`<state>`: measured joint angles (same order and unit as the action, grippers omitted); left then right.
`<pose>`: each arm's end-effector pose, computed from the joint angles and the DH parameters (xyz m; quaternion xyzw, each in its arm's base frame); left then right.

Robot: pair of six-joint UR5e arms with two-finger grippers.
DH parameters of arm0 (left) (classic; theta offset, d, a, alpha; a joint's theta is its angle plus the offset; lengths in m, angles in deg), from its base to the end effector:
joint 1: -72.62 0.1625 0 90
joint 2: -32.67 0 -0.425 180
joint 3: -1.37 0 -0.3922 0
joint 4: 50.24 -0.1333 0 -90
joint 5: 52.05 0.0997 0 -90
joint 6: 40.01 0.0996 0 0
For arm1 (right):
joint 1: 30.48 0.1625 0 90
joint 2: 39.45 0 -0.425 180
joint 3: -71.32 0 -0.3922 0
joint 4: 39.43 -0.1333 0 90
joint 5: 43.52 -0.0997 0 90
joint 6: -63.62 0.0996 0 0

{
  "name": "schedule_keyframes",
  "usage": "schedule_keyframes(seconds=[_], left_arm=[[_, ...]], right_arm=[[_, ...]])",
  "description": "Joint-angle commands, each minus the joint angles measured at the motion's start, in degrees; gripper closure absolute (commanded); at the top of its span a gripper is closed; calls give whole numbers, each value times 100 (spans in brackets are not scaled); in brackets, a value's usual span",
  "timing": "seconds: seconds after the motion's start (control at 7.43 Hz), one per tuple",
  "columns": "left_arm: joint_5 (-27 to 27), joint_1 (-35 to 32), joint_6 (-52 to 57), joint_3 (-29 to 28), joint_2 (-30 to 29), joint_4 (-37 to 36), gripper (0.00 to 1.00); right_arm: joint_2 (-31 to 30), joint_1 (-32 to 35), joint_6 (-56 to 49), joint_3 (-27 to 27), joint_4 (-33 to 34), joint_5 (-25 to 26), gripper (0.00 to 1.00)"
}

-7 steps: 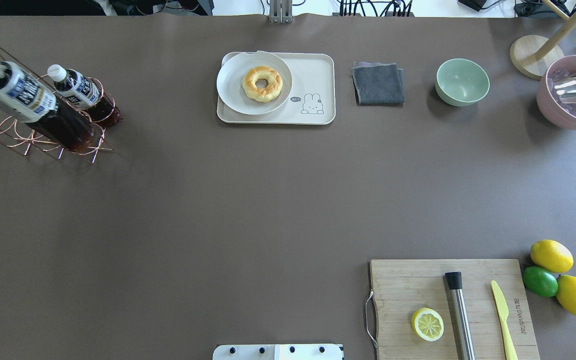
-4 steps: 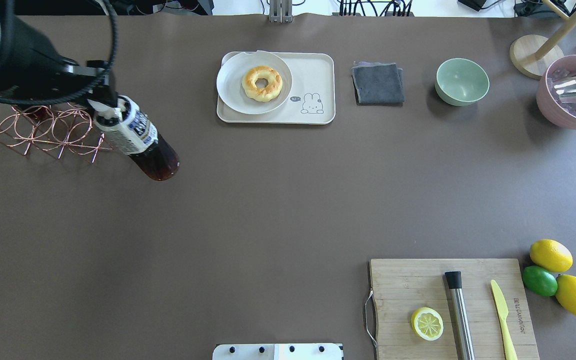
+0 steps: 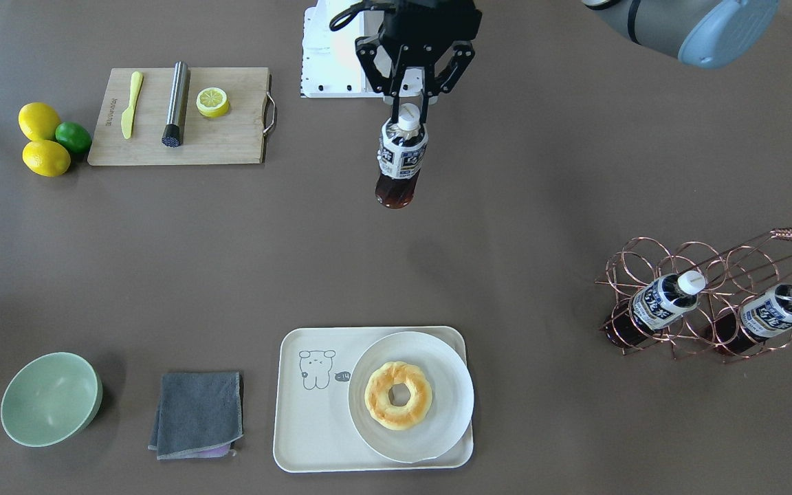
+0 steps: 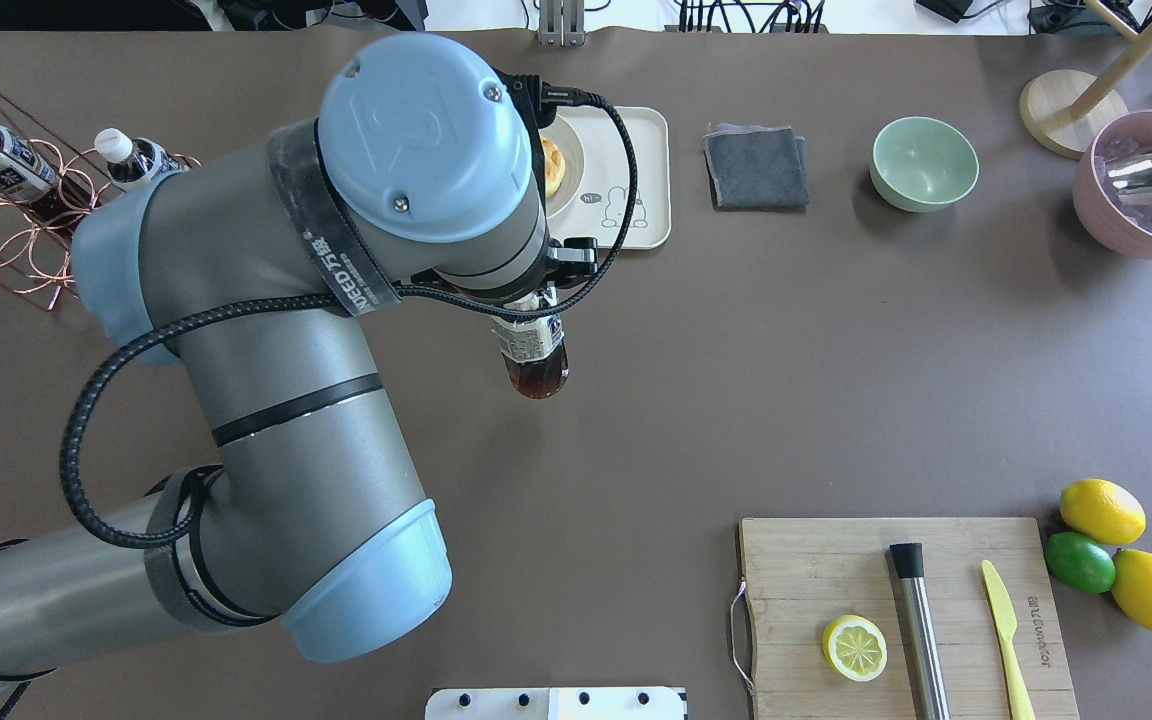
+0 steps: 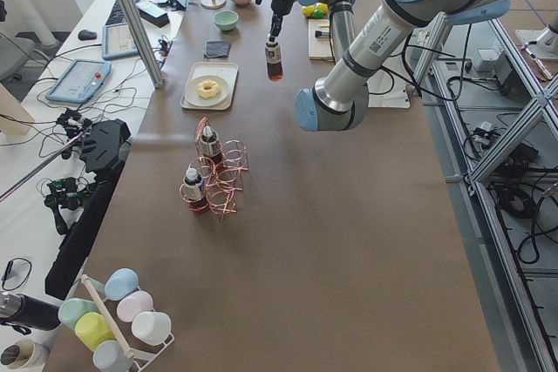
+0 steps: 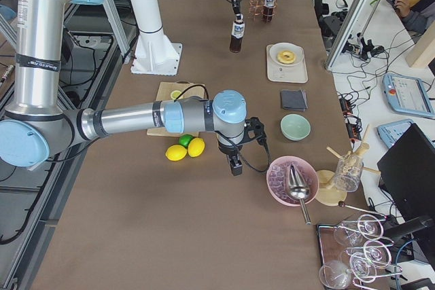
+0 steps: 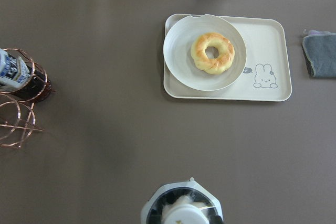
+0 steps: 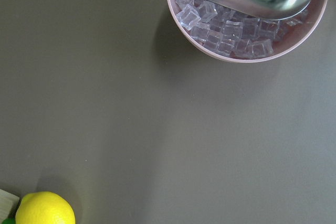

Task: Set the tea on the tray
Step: 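Lift the tea bottle out of the rack and set it on the table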

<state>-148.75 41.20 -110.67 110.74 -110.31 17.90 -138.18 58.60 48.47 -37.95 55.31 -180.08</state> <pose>0.4469 -0.4156 0.0307 0.1347 0.4073 -0.0702 0.9006 0.0541 -0.4281 0.5689 0.0950 -0.3859 -0.1480 0.9056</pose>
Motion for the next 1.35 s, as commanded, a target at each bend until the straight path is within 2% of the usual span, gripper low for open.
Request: schedule_keyframes(seconds=[0.0,0.81,0.94,1.08,1.21], left_arm=[[28,241,-10,-171,262,462,100],[476,742,-19,-259,324,700,100],[476,743,-10,-250,333,700,89],[485,743,-10,-232,350,700,26],[485,743,-10,-215,350,691,4]], right_arm=[[47,-66,65,2,0,-19,0],[65,-58,56,-24,9,-37,0],[65,-58,48,-24,9,-80,0],[74,-58,-13,-15,0,-98,0],[74,-58,3,-24,0,-324,0]])
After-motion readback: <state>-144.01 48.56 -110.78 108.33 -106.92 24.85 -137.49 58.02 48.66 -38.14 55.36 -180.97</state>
